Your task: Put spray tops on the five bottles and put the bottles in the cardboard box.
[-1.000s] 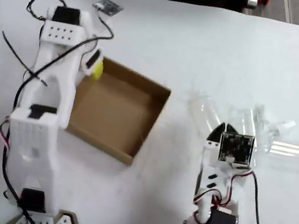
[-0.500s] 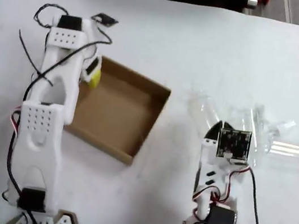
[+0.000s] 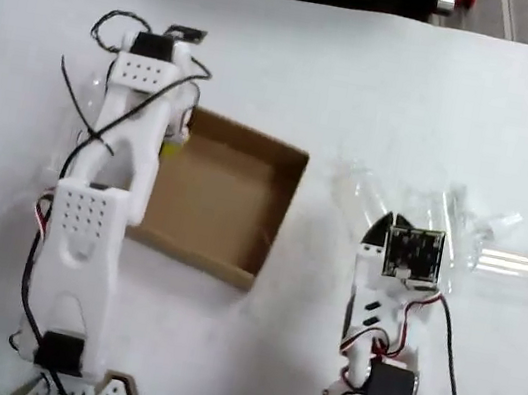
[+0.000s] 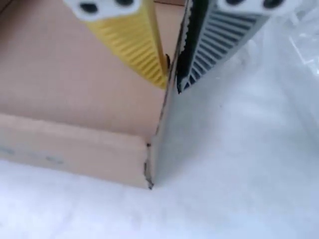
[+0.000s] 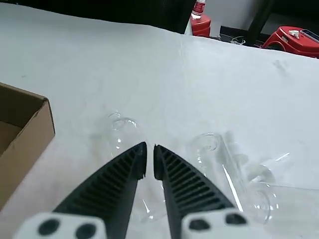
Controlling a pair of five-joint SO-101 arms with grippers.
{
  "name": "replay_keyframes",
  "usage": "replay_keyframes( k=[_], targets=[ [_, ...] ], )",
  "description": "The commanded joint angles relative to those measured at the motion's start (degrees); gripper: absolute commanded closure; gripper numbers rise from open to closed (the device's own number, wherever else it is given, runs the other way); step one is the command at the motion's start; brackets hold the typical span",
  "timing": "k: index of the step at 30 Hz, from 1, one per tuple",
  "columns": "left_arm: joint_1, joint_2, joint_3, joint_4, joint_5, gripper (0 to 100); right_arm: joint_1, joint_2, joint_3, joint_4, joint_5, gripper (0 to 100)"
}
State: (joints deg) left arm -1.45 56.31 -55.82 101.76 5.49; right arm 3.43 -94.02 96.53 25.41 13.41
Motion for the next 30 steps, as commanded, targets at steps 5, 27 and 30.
replay_keyframes(
  k=[5, 27, 30],
  targets=[
    [3.38, -6.29, -2.55, 0.62, 7.91, 98, -0.04, 0.48, 0.62, -1.01, -0.35, 98.1],
    [7.60, -11.03, 6.07, 0.09, 11.08, 98, -0.04, 0.57, 0.62, -1.01, -0.35, 98.1],
    [7.52, -9.01, 5.19, 0.09, 1.85, 98, -0.04, 0.57, 0.62, -1.01, -0.35, 98.1]
  ],
)
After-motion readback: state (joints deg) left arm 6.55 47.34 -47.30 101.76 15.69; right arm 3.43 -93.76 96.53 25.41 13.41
